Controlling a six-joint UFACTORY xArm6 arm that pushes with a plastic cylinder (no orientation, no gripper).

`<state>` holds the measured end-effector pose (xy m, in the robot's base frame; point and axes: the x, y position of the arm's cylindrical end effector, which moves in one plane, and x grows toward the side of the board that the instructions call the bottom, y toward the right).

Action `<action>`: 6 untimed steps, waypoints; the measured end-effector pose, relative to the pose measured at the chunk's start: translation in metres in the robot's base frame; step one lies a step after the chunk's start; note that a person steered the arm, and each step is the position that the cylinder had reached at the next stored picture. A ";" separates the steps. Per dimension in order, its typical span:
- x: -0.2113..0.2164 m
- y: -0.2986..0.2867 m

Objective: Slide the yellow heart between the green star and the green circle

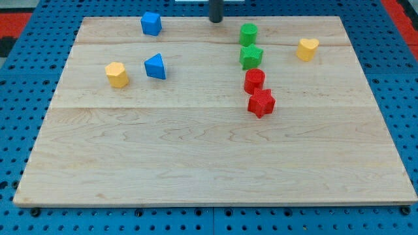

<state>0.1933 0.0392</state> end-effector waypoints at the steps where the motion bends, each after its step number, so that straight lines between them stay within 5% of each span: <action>1: 0.000 0.042; 2: 0.000 0.044; 4: 0.036 0.165; 6: 0.137 0.201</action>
<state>0.3307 0.2407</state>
